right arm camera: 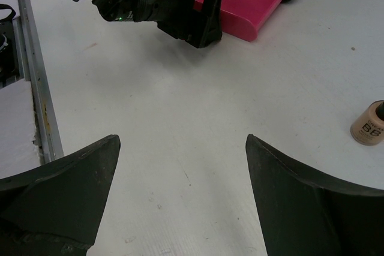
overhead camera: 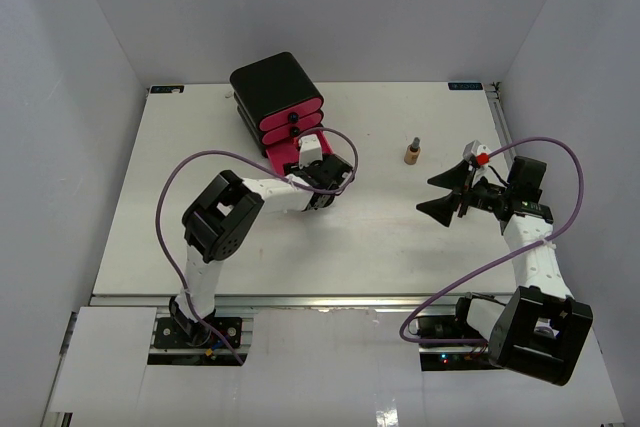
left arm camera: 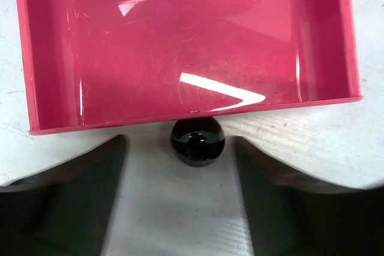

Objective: Organize the makeup

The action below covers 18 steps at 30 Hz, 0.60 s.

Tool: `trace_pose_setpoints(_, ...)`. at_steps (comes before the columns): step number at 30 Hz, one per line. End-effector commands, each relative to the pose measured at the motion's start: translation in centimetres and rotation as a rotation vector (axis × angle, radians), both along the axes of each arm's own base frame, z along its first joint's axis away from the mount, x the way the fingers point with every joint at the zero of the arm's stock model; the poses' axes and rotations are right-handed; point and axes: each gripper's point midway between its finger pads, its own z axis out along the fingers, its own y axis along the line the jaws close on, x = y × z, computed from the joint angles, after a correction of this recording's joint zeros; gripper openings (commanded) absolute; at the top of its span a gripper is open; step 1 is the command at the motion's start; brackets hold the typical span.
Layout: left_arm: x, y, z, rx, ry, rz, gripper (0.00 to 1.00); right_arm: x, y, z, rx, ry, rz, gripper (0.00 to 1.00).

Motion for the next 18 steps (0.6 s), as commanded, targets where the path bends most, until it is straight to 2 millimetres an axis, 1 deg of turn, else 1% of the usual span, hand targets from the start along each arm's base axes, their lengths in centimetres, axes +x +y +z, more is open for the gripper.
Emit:
trace_pose_setpoints(1, -0.6, -0.2, 2.9, -0.041, 0.016, -0.027, 0.91, -0.2, 0.0, 1.0, 0.005, -0.049, 0.013, 0.92)
trace_pose_setpoints(2, -0.8, -0.2, 3.2, -0.046, 0.022, -0.043, 0.94, -0.1, 0.0, 0.9, 0.005, -0.048, 0.011, 0.92)
trace_pose_setpoints(4, -1.4, -1.0, 3.4, -0.069, 0.054, -0.104, 0.97, -0.1, 0.0, 0.9, 0.003, -0.049, 0.008, 0.92)
trace_pose_setpoints(6, -2.0, -1.6, 3.6, -0.084, 0.083, -0.164, 0.98, -0.1, -0.1, 0.9, -0.003, -0.053, 0.003, 0.92)
trace_pose_setpoints(7, -2.3, -1.9, 4.1, -0.098, 0.086, -0.194, 0.98, -0.1, -0.1, 0.9, -0.004, -0.054, 0.002, 0.92)
trace_pose_setpoints(10, -3.1, -2.9, 6.4, -0.140, 0.064, -0.310, 0.98, 0.0, -0.2, 0.8, -0.010, -0.054, -0.005, 0.92)
trace_pose_setpoints(13, -4.5, -3.9, 8.5, -0.192, 0.039, -0.439, 0.98, 0.2, -0.4, 0.6, -0.021, -0.055, -0.017, 0.92)
trace_pose_setpoints(14, -5.2, -4.2, 8.5, -0.209, 0.051, -0.482, 0.98, 0.3, -0.5, 0.5, -0.028, -0.054, -0.026, 0.92)
trace_pose_setpoints(16, -6.1, -4.7, 11.0, -0.247, 0.015, -0.563, 0.98, 0.4, -0.6, 0.4, -0.035, -0.055, -0.033, 0.92)
trace_pose_setpoints(18, -7.4, -5.4, 12.8, -0.268, 0.007, -0.687, 0.98, 0.6, -0.9, 0.3, -0.059, -0.062, -0.055, 0.92)
